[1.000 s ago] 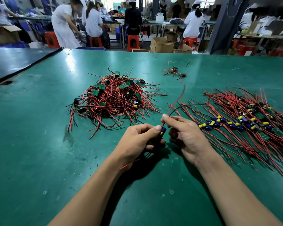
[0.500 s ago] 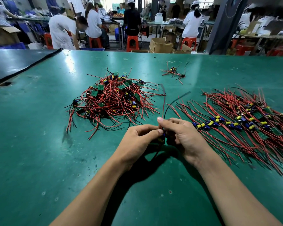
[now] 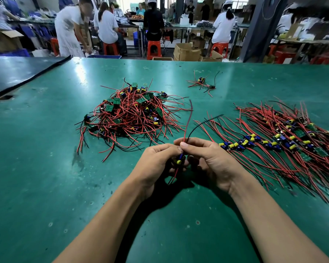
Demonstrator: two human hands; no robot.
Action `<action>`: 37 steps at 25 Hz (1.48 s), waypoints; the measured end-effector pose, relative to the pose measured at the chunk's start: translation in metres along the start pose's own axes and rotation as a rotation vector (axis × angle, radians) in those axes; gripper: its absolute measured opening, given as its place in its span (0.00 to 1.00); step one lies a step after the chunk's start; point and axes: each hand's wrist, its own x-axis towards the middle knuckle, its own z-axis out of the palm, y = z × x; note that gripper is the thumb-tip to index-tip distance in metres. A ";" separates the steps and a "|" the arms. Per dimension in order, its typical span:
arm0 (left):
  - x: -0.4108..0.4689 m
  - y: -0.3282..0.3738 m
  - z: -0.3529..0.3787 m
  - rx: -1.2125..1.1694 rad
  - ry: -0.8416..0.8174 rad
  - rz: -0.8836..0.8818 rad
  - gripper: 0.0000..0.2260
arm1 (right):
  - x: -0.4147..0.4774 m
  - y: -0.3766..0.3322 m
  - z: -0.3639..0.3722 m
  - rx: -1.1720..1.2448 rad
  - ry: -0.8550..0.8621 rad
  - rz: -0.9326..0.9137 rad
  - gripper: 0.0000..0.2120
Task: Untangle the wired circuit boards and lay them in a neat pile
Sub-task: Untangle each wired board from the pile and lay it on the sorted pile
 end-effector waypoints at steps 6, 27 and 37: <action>0.003 -0.007 0.007 0.121 0.126 0.094 0.11 | 0.007 0.007 0.005 -0.005 0.182 -0.056 0.08; -0.003 -0.001 0.007 0.155 0.058 0.040 0.08 | 0.009 -0.013 -0.016 0.353 0.340 -0.053 0.20; -0.004 0.004 0.001 0.025 0.045 0.003 0.10 | 0.005 -0.021 -0.018 0.493 0.275 -0.014 0.21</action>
